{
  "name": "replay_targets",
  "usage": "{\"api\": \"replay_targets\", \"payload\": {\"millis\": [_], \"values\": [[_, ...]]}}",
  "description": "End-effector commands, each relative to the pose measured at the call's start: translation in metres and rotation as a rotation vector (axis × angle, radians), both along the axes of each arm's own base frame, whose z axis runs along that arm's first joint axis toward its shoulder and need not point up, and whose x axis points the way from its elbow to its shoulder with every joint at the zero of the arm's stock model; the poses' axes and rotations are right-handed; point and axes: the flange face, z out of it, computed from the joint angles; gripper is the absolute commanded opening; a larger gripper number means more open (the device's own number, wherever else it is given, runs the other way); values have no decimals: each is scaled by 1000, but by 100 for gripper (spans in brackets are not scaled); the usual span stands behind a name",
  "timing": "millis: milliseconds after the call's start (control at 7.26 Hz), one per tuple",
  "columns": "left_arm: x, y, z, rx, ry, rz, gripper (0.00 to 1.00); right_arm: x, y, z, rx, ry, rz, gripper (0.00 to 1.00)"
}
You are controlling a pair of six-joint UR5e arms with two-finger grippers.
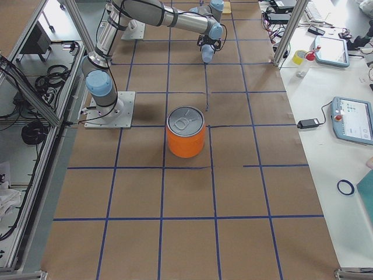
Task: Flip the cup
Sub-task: 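Lay the cup on its side and open the right gripper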
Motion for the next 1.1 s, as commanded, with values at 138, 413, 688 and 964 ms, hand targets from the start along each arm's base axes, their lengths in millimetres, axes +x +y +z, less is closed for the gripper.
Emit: {"api": "replay_targets", "payload": {"millis": [138, 413, 688, 964], "values": [[0, 0, 1, -3, -1, -2, 100, -25, -16, 57, -98, -1, -55, 100], [2, -4, -2, -1, 5, 9, 100, -91, -31, 128, -128, -5, -190, 100], [7, -17, -19, 23, 5, -4, 100, -177, -24, 210, -114, 10, -348, 100], [15, -41, -42, 20, 10, 8, 100, -267, -22, 260, -152, 36, -571, 100]]}}
